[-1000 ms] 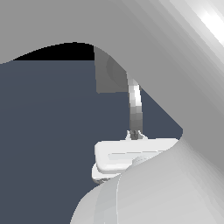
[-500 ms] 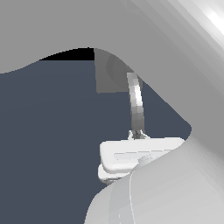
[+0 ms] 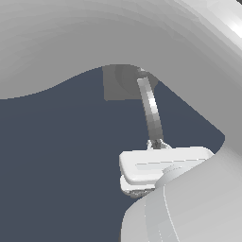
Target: Turn on the faucet by rotating a designated handle.
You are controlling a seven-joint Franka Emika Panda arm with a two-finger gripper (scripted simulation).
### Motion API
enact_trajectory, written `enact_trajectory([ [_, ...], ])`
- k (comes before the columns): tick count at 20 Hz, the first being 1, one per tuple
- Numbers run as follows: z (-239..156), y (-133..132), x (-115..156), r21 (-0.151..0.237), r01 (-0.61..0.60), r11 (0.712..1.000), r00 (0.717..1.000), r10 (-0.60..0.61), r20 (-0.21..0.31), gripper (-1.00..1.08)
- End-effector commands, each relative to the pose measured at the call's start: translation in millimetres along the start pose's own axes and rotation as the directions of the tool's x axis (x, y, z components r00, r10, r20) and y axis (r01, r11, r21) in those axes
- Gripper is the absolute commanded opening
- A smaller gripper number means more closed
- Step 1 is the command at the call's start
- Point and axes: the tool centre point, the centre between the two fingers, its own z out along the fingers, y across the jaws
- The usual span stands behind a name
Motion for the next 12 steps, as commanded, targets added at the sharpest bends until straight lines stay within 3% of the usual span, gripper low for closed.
enact_trajectory([
  [1,22,-26,-26,0.087,-0.048,0.995,0.998,0.045,0.041,-1.0],
  [12,26,10,-25,0.088,-0.047,0.995,0.998,0.044,0.042,-1.0],
])
